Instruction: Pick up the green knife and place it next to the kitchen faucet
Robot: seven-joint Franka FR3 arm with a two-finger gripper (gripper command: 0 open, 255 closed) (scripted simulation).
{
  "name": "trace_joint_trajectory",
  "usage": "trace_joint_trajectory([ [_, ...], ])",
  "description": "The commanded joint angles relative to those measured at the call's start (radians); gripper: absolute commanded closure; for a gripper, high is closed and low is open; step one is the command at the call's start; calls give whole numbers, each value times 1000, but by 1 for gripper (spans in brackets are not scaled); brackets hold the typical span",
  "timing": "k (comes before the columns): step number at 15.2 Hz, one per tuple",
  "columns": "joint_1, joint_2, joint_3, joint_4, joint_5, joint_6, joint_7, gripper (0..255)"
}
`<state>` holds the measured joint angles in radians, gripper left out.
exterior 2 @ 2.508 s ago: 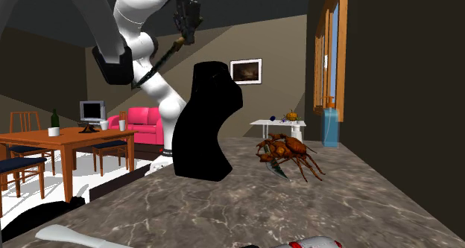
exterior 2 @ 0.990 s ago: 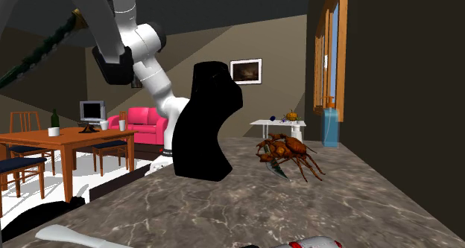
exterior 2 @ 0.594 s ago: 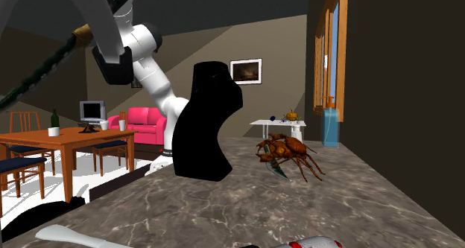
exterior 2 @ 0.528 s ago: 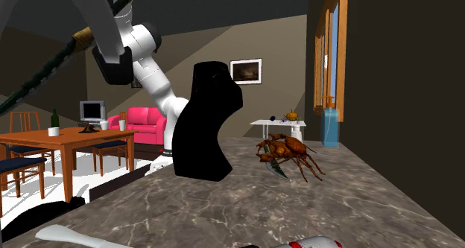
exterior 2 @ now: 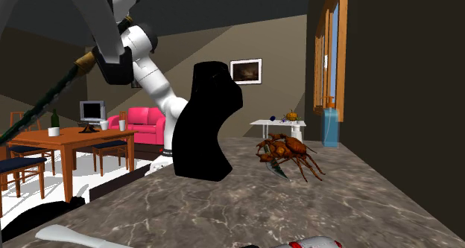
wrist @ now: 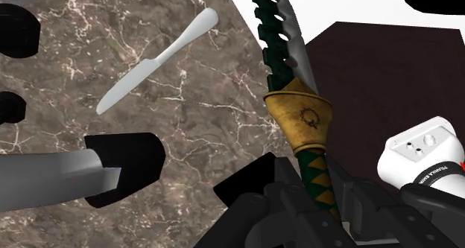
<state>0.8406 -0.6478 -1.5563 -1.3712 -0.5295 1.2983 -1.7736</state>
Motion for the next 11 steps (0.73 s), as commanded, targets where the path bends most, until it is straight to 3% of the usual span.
trace_joint_trajectory([
  [1,-26,-5,10,-41,-2,28,3,255],
  [11,-97,-39,21,-203,-27,152,24,255],
])
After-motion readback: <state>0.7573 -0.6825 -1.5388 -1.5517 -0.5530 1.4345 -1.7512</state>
